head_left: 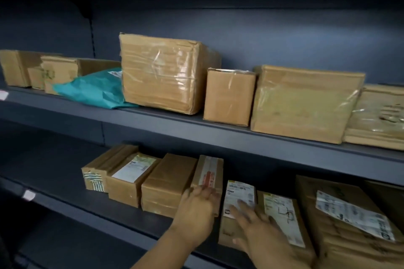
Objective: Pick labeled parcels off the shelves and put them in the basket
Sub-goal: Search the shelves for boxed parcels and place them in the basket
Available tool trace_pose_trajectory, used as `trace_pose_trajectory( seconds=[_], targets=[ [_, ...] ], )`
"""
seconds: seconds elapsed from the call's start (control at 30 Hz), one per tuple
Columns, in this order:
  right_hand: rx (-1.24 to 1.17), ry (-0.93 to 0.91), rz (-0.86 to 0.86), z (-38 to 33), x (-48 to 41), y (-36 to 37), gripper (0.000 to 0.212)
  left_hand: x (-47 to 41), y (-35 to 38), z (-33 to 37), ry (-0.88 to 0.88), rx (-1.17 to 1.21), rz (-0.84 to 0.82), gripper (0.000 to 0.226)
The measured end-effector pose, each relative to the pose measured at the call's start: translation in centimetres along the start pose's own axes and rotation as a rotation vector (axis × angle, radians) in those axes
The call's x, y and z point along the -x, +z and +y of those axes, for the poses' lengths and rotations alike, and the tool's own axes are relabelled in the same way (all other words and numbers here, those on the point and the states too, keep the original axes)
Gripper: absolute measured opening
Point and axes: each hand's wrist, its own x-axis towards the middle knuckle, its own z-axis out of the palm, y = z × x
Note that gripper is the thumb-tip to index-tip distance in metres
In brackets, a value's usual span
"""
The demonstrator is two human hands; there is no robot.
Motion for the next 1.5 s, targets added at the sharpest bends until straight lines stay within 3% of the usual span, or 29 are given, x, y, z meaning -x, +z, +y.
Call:
trace_pose_trajectory(
  seconds=[0.23, 0.43, 0.6, 0.7, 0.83, 1.2, 1.27, 1.37, 1.5],
  targets=[
    [-0.031, 0.129, 0.161, -2.6, -1.3, -0.6, 0.051, -0.6, 1.0, -8.1, -0.235, -0.092, -0.083, 0.060],
    [-0.203, 0.159, 0.357, -6.8, -4.4, -2.6, 0.063, 0.0, 1.5, -11.4, -0.199, -0.024, -0.016, 0.062],
    [-0.305, 0.267, 0.324, -9.4, -10.4, -2.4, 0.078, 0.3, 1.7, -13.2, -0.159, 0.029, 0.033, 0.061],
    [-0.268, 0.367, 0.283, -10.0, -12.1, -1.4, 0.073, 0.4, 1.6, -13.7, -0.162, 0.054, 0.018, 0.063],
    [-0.277, 0.361, 0.363, -10.0, -12.0, -0.9, 0.065, 0.4, 1.4, -13.8, -0.181, 0.110, 0.001, 0.064],
    [-0.901, 0.274, 0.379, -6.8, -7.2, -2.6, 0.061, 1.2, 0.8, -14.2, -0.213, 0.130, -0.081, 0.064],
    [-0.830, 0.257, 0.429, -7.5, -6.8, -2.5, 0.064, 1.3, 0.6, -14.6, -0.204, 0.152, -0.121, 0.064],
    [-0.395, 0.175, 0.557, -9.6, -5.8, -2.3, 0.075, 1.3, 0.2, -15.1, -0.196, 0.159, -0.157, 0.060],
    [-0.030, 0.034, 0.557, -12.1, -4.7, -0.6, 0.077, 2.2, 0.7, -15.5, -0.224, 0.058, -0.003, 0.051]
  ],
)
